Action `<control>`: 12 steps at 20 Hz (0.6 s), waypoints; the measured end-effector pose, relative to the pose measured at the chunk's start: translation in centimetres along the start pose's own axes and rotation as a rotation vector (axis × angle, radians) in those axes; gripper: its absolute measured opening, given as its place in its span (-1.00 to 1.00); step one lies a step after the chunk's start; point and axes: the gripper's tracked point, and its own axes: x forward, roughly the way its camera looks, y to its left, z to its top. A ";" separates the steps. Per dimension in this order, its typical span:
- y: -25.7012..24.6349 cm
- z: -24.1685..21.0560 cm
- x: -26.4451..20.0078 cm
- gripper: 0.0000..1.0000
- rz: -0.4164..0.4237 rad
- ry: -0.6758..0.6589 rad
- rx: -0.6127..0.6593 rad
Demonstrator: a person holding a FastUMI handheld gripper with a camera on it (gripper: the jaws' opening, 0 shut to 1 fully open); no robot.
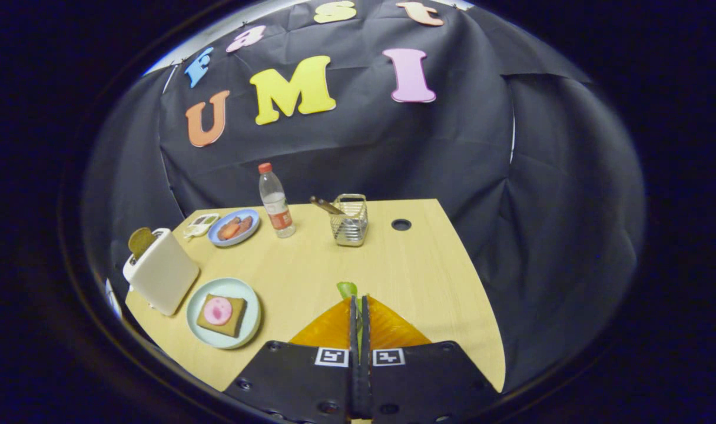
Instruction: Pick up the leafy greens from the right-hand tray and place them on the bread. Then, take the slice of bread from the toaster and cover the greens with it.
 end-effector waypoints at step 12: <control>24.3 1.6 -2.5 -0.99 0.208 0.011 0.009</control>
